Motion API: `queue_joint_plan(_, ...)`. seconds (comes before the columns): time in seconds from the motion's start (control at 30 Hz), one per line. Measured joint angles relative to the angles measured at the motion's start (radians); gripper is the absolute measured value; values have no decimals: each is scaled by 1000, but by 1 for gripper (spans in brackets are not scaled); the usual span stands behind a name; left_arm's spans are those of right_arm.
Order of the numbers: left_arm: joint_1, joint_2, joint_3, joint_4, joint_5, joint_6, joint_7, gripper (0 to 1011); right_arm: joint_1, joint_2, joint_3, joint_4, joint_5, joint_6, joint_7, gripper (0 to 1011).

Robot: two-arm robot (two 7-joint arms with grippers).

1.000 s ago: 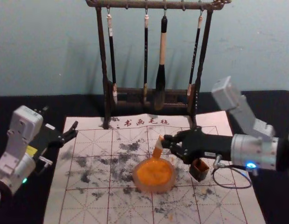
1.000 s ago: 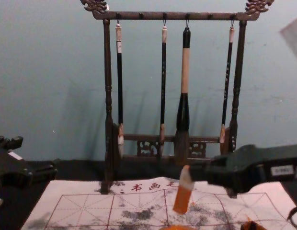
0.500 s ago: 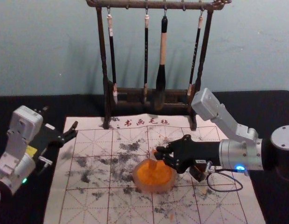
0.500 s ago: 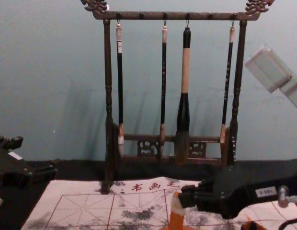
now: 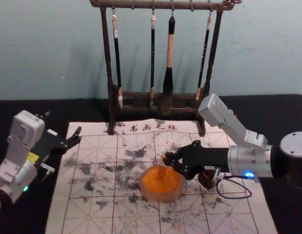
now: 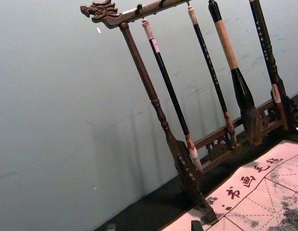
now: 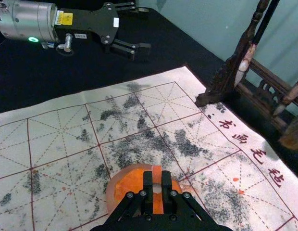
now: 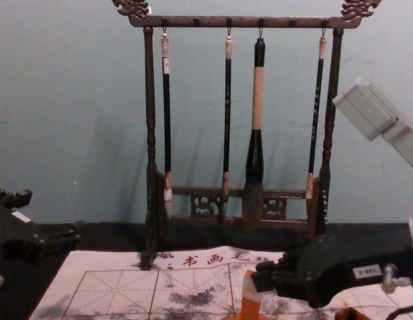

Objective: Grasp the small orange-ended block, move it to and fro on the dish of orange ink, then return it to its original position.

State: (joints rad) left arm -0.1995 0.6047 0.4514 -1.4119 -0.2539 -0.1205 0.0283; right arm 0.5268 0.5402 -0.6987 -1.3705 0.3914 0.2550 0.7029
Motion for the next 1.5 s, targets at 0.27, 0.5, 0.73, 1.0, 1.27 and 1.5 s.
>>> queue_joint_plan(0.27, 0, 0, 0, 0, 0, 0, 0, 1010, 2, -12, -1, 17, -9, -7, -7, 47)
queue_joint_plan(0.5, 0, 0, 0, 0, 0, 0, 0, 1010, 2, -22, 1, 27, -15, -10, -10, 47)
queue_joint_plan(0.73, 0, 0, 0, 0, 0, 0, 0, 1010, 3, -23, 5, 27, -20, -12, -13, 47)
queue_joint_plan(1.0, 0, 0, 0, 0, 0, 0, 0, 1010, 0, -16, 9, 25, -27, -12, -12, 47)
queue_joint_plan(1.27, 0, 0, 0, 0, 0, 0, 0, 1010, -11, -1, 19, 8, -26, -9, -12, 47)
queue_joint_plan(1.5, 0, 0, 0, 0, 0, 0, 0, 1010, -26, 15, 28, -13, -19, -5, -12, 46)
